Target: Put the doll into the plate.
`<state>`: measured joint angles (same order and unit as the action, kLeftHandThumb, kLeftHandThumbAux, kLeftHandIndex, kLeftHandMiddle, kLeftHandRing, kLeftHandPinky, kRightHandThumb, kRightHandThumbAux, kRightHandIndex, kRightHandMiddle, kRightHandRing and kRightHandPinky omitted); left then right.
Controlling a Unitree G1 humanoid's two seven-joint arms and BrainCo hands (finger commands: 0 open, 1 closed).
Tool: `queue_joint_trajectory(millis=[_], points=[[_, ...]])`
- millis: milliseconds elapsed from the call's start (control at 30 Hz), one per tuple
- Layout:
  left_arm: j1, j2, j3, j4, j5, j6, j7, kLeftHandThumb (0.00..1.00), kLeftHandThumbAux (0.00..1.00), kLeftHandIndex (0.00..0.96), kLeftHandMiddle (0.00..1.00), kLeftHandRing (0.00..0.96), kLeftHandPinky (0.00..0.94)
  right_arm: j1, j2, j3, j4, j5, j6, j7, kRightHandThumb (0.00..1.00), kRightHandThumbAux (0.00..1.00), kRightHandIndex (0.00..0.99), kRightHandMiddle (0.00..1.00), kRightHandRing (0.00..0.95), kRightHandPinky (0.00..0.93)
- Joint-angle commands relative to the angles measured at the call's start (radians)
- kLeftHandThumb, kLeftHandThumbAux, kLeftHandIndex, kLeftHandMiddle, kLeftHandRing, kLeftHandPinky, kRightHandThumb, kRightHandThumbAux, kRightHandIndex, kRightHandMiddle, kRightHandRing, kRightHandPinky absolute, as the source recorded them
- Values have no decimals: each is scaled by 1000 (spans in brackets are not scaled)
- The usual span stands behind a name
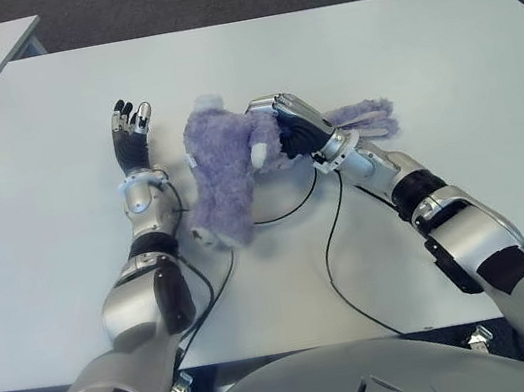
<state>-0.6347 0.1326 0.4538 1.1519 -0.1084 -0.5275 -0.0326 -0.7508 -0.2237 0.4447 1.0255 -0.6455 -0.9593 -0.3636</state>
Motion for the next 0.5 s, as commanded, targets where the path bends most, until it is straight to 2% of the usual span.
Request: queue_joint_trajectory(millis=[33,500], points=[[248,-132,13,158,-37,34,-15,0,558,36,84,57,40,128,20,78,184,-40,171,185,701,719,439,875,865,858],[246,-133,1,160,-21,39,10,0,543,35,87,54,29,89,16,118,201,-24,218,316,699,719,437,799,795,780]])
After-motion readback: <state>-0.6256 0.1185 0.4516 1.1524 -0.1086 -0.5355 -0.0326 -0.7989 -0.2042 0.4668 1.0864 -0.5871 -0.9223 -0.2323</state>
